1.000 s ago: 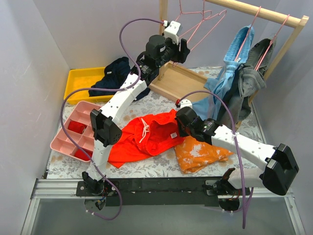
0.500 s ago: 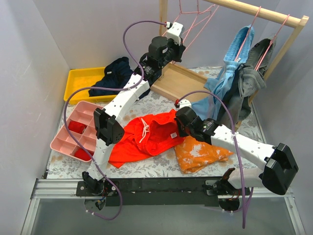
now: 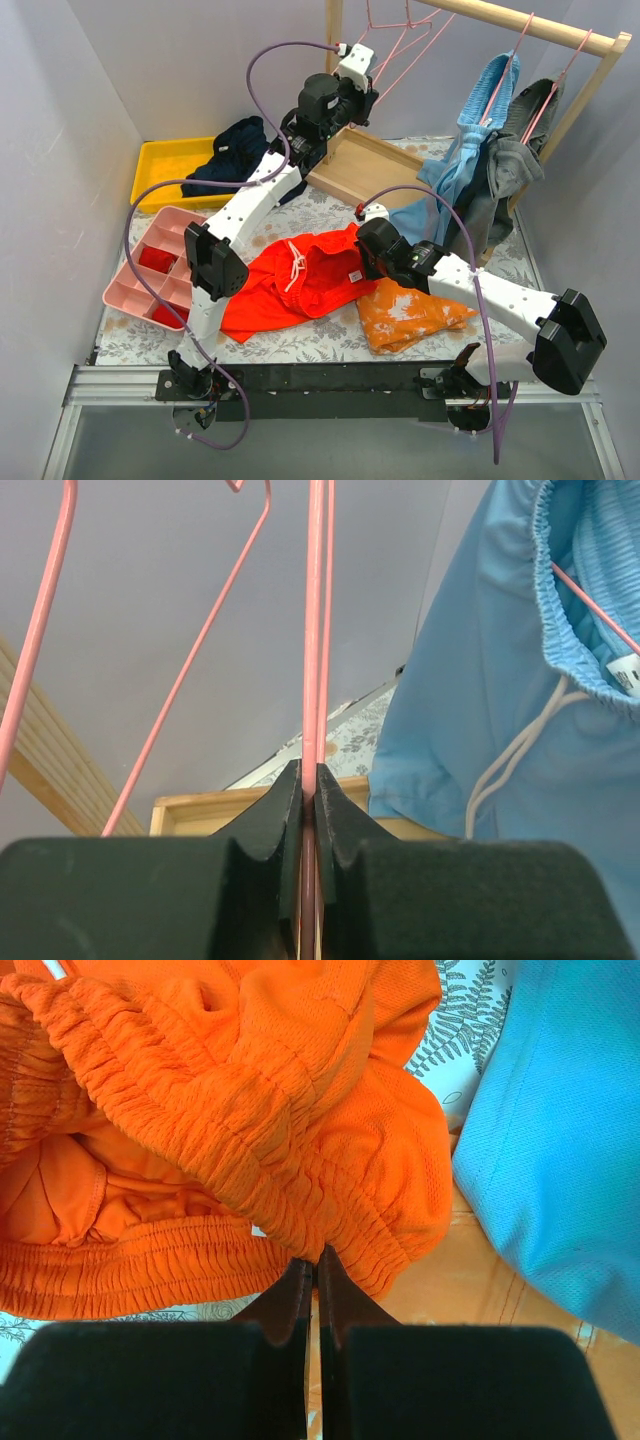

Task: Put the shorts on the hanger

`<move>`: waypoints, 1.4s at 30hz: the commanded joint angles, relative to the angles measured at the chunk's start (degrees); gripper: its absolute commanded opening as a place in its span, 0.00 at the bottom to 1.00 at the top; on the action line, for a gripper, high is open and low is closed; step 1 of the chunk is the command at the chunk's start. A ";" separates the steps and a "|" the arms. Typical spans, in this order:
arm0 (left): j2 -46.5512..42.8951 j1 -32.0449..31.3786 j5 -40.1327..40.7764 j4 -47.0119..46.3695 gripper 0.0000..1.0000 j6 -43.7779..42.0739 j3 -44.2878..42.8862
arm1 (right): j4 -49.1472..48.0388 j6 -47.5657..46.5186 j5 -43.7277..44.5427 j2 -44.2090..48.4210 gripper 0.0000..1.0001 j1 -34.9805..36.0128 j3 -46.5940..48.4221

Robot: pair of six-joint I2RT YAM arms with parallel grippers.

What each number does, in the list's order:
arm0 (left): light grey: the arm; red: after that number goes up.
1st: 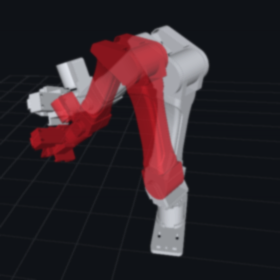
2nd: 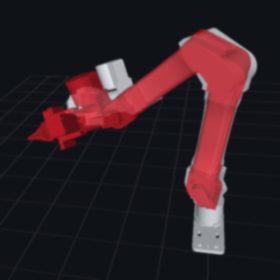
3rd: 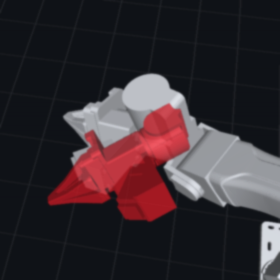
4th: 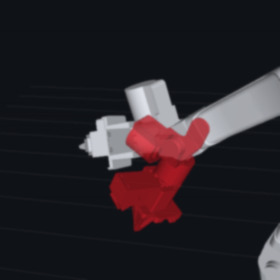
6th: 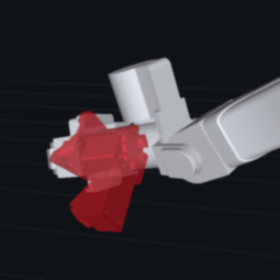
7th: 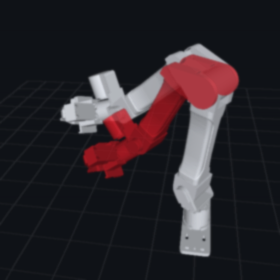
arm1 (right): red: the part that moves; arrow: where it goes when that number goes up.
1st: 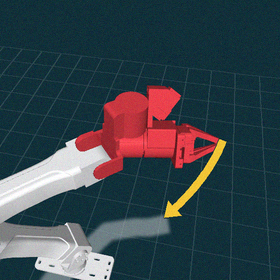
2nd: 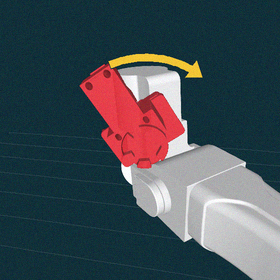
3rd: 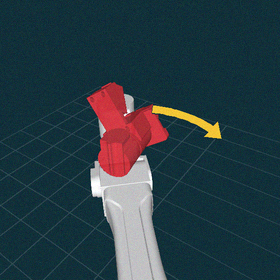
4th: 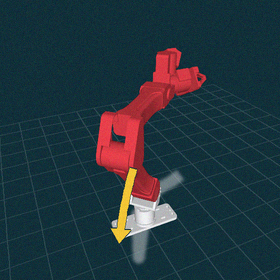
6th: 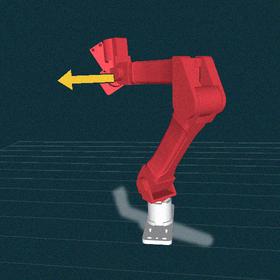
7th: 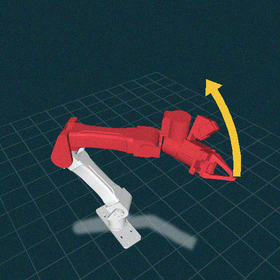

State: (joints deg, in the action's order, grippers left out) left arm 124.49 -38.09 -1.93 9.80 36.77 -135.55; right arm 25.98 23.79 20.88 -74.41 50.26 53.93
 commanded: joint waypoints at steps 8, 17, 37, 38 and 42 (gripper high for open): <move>-14.53 -0.32 -3.25 -1.45 0.00 -3.29 10.12 | -0.84 -0.15 1.44 0.06 0.01 -0.34 3.02; -27.07 -0.32 -3.08 1.09 0.00 -2.24 25.05 | 0.39 -0.32 2.41 1.73 0.01 -1.22 2.93; -91.53 -0.41 0.00 49.33 0.00 20.97 66.91 | 11.37 -4.10 -3.30 -13.03 0.01 -10.35 22.79; -91.35 -0.41 -0.17 50.83 0.00 21.14 66.29 | 11.72 -4.19 -4.18 -14.69 0.01 -10.79 23.75; -91.26 -0.50 -2.54 53.30 0.00 22.64 66.02 | 13.75 -4.37 -4.45 -17.69 0.01 -11.67 27.71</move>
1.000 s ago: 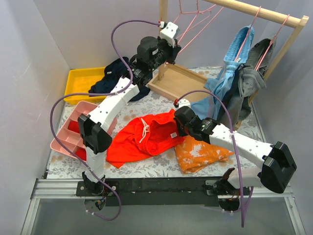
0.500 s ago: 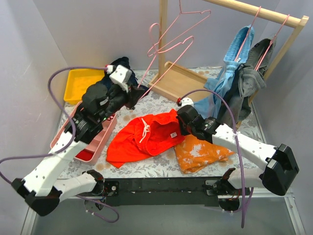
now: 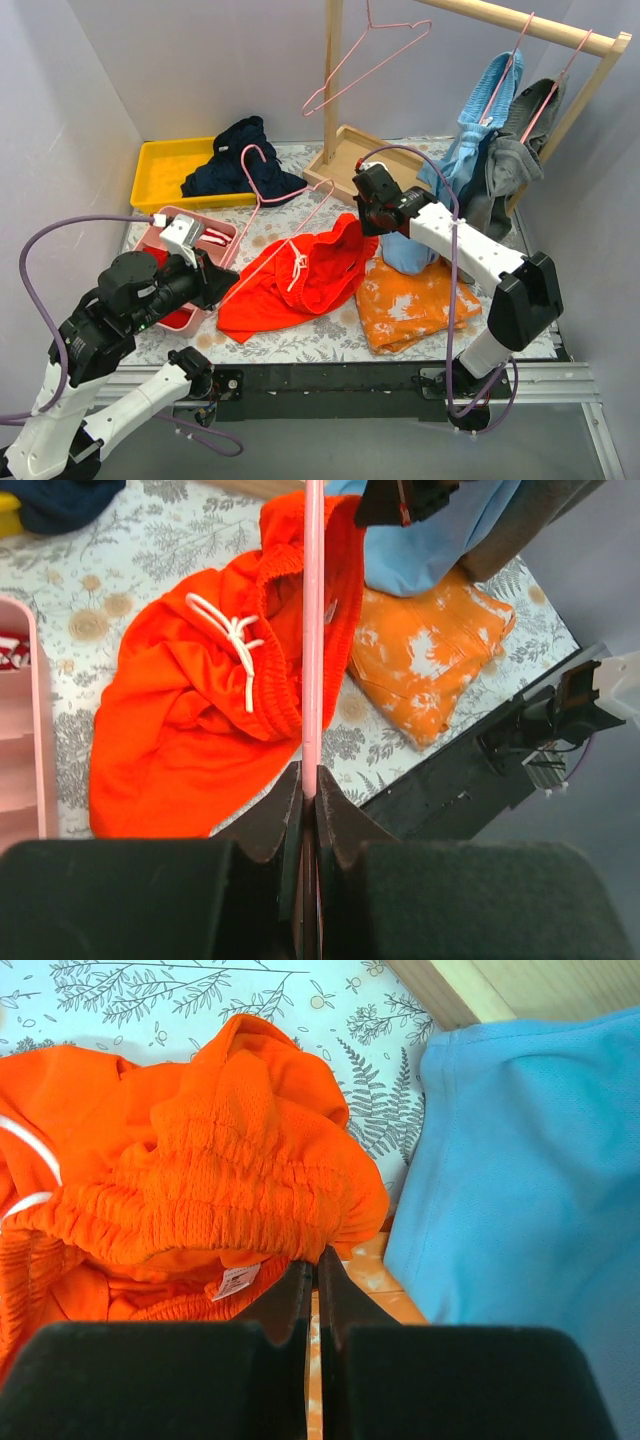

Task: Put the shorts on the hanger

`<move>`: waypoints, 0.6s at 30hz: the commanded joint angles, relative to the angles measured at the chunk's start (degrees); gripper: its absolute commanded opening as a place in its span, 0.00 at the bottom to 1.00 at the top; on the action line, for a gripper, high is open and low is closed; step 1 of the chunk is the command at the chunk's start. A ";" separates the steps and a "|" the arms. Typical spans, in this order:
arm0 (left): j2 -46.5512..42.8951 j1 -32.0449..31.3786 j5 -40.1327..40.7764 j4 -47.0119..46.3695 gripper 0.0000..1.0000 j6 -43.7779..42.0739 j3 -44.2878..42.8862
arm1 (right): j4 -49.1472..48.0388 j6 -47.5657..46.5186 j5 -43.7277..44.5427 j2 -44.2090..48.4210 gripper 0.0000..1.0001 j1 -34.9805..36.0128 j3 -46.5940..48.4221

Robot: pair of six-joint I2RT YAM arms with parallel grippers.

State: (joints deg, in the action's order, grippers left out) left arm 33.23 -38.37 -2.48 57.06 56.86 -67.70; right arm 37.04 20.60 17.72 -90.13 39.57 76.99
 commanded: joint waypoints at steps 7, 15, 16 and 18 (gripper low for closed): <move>-0.71 -0.21 -7.00 6.05 0.00 2.82 4.23 | 5.41 -2.14 -2.16 -5.23 0.01 -2.83 7.56; 0.69 -0.21 -10.88 3.59 0.00 2.47 6.71 | 6.47 -2.23 -2.69 -6.55 0.01 -3.10 9.23; 0.95 -0.21 -10.79 3.67 0.00 2.47 6.79 | 6.56 -2.23 -2.69 -6.55 0.01 -3.10 9.32; 1.13 -0.21 -10.70 3.06 0.00 2.55 7.32 | 6.82 -2.23 -2.69 -6.38 0.01 -3.10 9.49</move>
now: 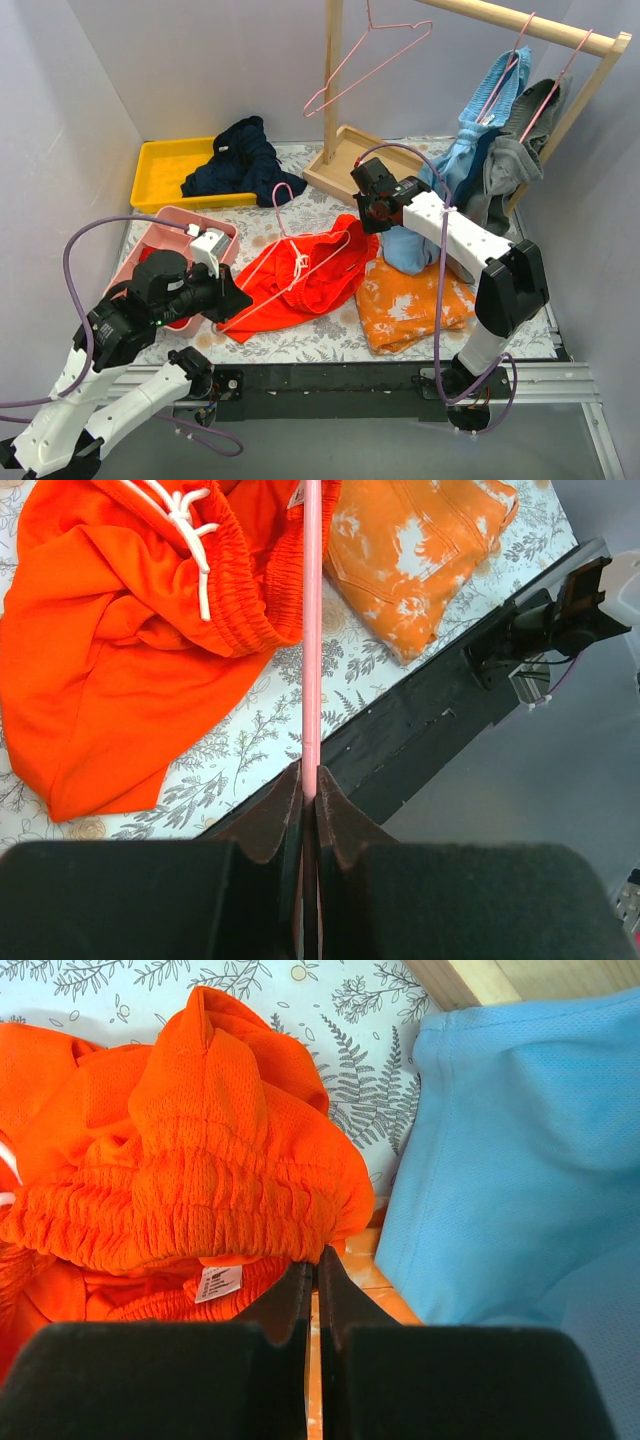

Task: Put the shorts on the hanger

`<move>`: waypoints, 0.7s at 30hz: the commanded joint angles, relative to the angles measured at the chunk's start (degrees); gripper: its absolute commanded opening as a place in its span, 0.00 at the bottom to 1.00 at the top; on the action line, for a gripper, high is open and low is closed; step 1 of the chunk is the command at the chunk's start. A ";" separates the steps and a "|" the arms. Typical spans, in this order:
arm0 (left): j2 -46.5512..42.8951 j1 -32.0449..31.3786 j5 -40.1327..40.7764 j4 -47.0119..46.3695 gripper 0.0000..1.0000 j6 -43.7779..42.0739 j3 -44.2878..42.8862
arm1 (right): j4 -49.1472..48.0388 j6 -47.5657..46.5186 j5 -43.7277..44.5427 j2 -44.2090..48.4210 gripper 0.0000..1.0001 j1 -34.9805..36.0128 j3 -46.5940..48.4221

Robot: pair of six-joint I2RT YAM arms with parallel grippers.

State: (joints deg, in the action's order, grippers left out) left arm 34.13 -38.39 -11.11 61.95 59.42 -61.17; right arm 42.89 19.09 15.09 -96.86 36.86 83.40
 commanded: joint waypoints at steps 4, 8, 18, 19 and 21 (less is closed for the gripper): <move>1.64 -0.19 -2.07 -4.03 0.00 0.08 2.10 | 1.23 -0.20 -0.67 1.49 0.01 -0.39 3.18; 2.52 -0.19 0.39 -8.24 0.00 0.96 3.07 | 1.23 0.24 -2.08 3.51 0.01 0.14 3.09; 2.61 -0.19 4.16 -24.68 0.00 0.26 9.83 | 1.93 2.35 -3.67 6.86 0.01 5.58 7.83; 2.61 -0.19 4.17 -25.82 0.00 0.17 10.36 | 2.19 2.53 -3.67 6.42 0.01 6.02 8.62; 2.78 -0.28 4.00 -28.80 0.00 0.00 11.86 | 2.54 2.70 -3.40 6.16 0.01 6.64 11.08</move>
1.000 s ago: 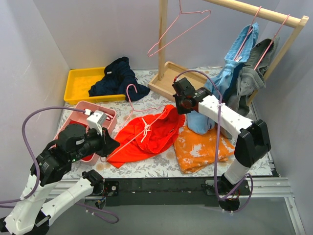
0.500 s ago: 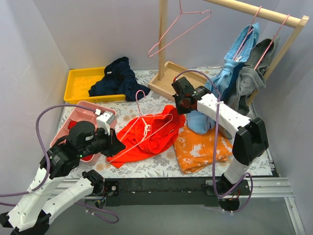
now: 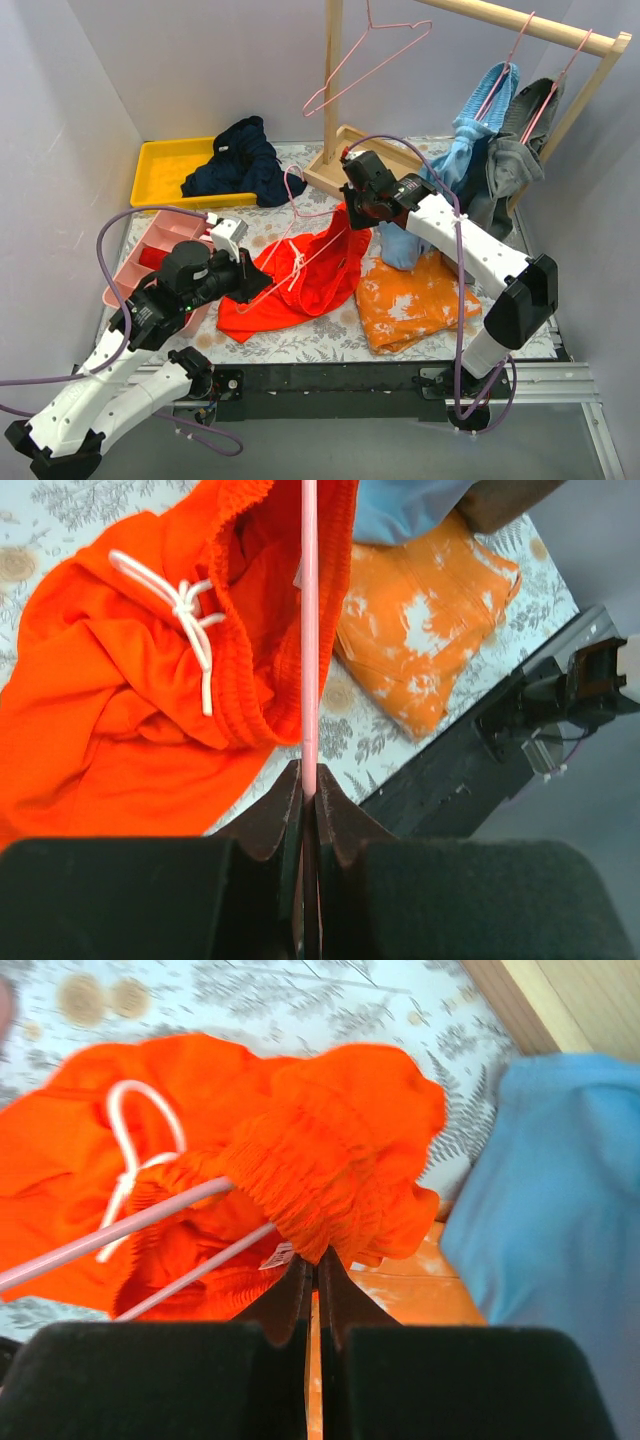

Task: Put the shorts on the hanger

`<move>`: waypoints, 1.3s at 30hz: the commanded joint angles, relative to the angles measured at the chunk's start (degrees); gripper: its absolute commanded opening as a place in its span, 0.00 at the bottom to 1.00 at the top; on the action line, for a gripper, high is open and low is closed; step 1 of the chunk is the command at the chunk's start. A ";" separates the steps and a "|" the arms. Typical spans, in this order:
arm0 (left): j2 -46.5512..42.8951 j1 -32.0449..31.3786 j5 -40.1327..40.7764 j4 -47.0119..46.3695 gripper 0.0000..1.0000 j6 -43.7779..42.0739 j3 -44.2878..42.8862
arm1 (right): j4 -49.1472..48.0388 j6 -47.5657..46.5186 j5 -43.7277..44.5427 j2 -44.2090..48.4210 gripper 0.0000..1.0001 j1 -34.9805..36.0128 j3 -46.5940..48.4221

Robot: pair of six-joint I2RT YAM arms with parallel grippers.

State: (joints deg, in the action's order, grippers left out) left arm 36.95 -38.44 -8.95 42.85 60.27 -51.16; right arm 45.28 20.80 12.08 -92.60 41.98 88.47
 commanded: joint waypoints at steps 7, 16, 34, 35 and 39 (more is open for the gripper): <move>-2.84 -0.50 4.55 -18.05 0.00 0.28 7.64 | 5.34 0.47 2.95 -1.79 0.01 2.76 19.01; -6.80 -3.83 11.05 -36.95 0.00 1.52 18.89 | 6.14 0.47 1.73 -2.76 0.01 8.12 22.10; 5.06 -27.92 44.73 -79.75 0.00 -14.83 36.03 | 8.69 11.01 -1.61 0.92 0.63 -0.91 22.46; 5.24 -27.92 44.63 -80.37 0.00 -14.83 37.34 | 7.91 11.63 -3.62 1.80 0.63 -1.98 21.58; 5.50 -28.01 44.55 -83.45 0.00 -15.27 39.99 | 7.19 15.14 -7.76 -0.73 0.66 -6.64 23.58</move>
State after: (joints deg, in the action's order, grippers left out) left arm 43.42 -66.13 33.61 -29.71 46.50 -12.78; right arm 54.83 31.03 8.58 -94.13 39.29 109.78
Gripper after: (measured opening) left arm 0.036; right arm 0.655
